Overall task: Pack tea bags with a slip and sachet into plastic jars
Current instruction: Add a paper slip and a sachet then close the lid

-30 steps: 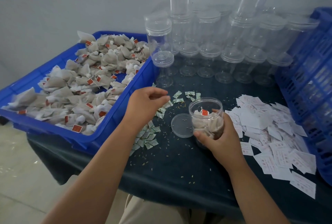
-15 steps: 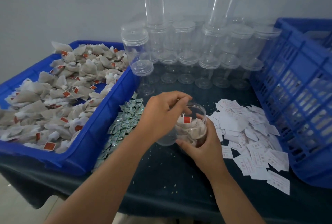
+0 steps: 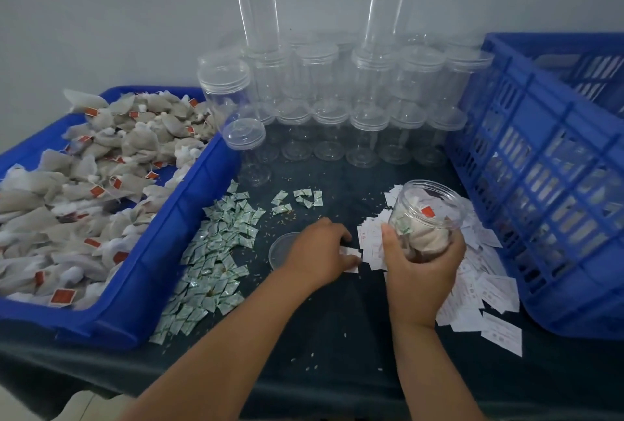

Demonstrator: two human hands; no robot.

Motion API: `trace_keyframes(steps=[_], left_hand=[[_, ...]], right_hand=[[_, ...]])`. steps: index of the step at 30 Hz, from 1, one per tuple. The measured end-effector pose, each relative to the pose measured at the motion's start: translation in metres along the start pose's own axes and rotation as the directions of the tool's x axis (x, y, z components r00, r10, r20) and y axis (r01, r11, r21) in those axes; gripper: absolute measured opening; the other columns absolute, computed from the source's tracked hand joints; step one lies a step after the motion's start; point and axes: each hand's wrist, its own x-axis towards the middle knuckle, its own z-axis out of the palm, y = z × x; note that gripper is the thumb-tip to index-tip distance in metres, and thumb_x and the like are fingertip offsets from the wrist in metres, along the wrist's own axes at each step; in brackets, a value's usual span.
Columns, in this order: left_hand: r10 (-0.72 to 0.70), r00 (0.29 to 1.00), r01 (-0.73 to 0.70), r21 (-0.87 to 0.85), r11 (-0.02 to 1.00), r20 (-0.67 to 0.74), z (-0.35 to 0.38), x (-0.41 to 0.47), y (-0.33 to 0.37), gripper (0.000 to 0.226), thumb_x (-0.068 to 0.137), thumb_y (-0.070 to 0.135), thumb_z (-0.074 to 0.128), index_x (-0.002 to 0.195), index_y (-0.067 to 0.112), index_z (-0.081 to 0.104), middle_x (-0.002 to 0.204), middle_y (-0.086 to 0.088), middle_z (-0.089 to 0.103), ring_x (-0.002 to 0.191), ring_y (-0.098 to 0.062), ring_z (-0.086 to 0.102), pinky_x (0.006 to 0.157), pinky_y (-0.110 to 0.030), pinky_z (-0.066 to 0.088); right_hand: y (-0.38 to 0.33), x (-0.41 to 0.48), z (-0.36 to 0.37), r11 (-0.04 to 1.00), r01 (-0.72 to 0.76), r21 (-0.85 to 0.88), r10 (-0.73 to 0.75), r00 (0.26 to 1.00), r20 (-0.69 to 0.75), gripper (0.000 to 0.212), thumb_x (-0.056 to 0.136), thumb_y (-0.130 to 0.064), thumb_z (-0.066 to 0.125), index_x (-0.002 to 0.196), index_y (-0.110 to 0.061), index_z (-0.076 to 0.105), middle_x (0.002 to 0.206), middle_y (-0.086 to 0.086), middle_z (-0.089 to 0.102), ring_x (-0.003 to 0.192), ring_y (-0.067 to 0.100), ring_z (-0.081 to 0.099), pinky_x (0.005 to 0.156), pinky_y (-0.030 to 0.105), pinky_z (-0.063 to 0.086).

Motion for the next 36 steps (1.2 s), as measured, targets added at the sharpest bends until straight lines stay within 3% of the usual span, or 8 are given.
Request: trace_keyframes(steps=[4, 8, 12, 16, 21, 26, 31, 36], left_hand=[[0.01, 0.998, -0.005, 0.092, 0.996, -0.054, 0.0, 0.003, -0.002, 0.028, 0.083, 0.058, 0.079, 0.093, 0.031, 0.073, 0.102, 0.005, 0.06, 0.104, -0.018, 0.056, 0.086, -0.033, 0.042], [-0.047, 0.992, 0.039, -0.074, 0.996, -0.113, -0.004, 0.003, -0.004, 0.027, 0.087, 0.046, 0.078, 0.072, 0.037, 0.058, 0.072, 0.017, 0.058, 0.075, -0.003, 0.059, 0.06, -0.023, 0.036], [-0.058, 0.988, 0.023, -0.232, 0.973, -0.145, -0.014, 0.004, -0.01, 0.015, 0.092, 0.046, 0.074, 0.082, 0.036, 0.079, 0.074, 0.018, 0.071, 0.069, 0.002, 0.063, 0.059, -0.022, 0.044], [-0.084, 0.988, 0.032, -0.354, 0.935, -0.133, -0.029, 0.003, -0.015, 0.016, 0.096, 0.041, 0.073, 0.095, 0.031, 0.085, 0.09, 0.015, 0.079, 0.077, 0.001, 0.069, 0.072, -0.025, 0.055], [-0.239, 0.931, 0.032, -0.589, 0.808, -0.277, -0.064, -0.003, -0.01, 0.018, 0.097, 0.044, 0.07, 0.089, 0.031, 0.079, 0.079, 0.018, 0.076, 0.065, 0.005, 0.065, 0.059, -0.013, 0.048], [-0.124, 0.96, -0.128, -0.783, 0.609, -0.253, -0.107, -0.019, 0.013, 0.022, 0.092, 0.051, 0.073, 0.092, 0.03, 0.079, 0.087, 0.013, 0.078, 0.071, 0.006, 0.066, 0.07, -0.018, 0.048], [0.023, 0.989, -0.078, -0.391, 0.917, -0.143, -0.094, -0.018, 0.029, 0.027, 0.074, 0.046, 0.09, 0.092, 0.043, 0.07, 0.116, 0.017, 0.06, 0.11, -0.002, 0.057, 0.087, -0.022, 0.044], [-0.209, 0.949, 0.037, -0.571, 0.82, -0.238, -0.087, -0.017, 0.005, 0.021, 0.091, 0.055, 0.071, 0.106, 0.041, 0.066, 0.102, 0.02, 0.07, 0.09, 0.006, 0.065, 0.085, -0.027, 0.055]], right_hand=[[0.005, 0.0, 0.002, 0.999, 0.0, -0.039, 0.003, 0.998, 0.065, 0.095, 0.063, -0.067, 0.087, 0.141, -0.028, 0.05, 0.132, -0.004, 0.066, 0.121, 0.014, 0.068, 0.102, 0.038, 0.059], [0.006, -0.001, 0.004, 0.998, 0.01, -0.065, 0.0, 0.989, 0.147, 0.096, 0.062, -0.068, 0.087, 0.139, -0.024, 0.052, 0.127, -0.012, 0.066, 0.117, 0.01, 0.067, 0.103, 0.037, 0.058], [0.006, -0.003, 0.003, 0.998, 0.011, -0.06, 0.002, 0.975, 0.223, 0.092, 0.064, -0.066, 0.089, 0.137, -0.022, 0.054, 0.125, -0.007, 0.07, 0.115, 0.011, 0.07, 0.1, 0.043, 0.061], [0.0, -0.005, 0.002, 0.999, 0.024, -0.037, -0.014, 0.968, 0.252, 0.071, 0.064, -0.065, 0.089, 0.121, -0.043, 0.055, 0.114, -0.023, 0.068, 0.107, -0.001, 0.069, 0.092, 0.024, 0.059], [-0.005, -0.008, 0.002, 0.999, 0.039, -0.004, -0.035, 0.943, 0.332, 0.065, 0.064, -0.063, 0.09, 0.116, -0.063, 0.052, 0.119, -0.027, 0.066, 0.112, -0.002, 0.068, 0.09, 0.013, 0.054], [-0.004, -0.013, 0.003, 0.996, 0.086, 0.017, -0.083, 0.882, 0.464, 0.08, 0.063, -0.058, 0.094, 0.132, -0.049, 0.055, 0.126, -0.023, 0.068, 0.12, 0.003, 0.068, 0.099, 0.028, 0.059], [-0.007, -0.018, 0.005, 0.986, 0.153, 0.071, -0.167, 0.837, 0.522, 0.075, 0.07, -0.043, 0.098, 0.131, -0.053, 0.056, 0.126, -0.015, 0.072, 0.118, 0.011, 0.071, 0.091, 0.018, 0.057], [-0.004, -0.017, 0.004, 0.986, 0.158, 0.051, -0.161, 0.837, 0.523, 0.079, 0.068, -0.051, 0.097, 0.132, -0.058, 0.052, 0.129, -0.017, 0.071, 0.122, 0.011, 0.07, 0.098, 0.029, 0.058]])
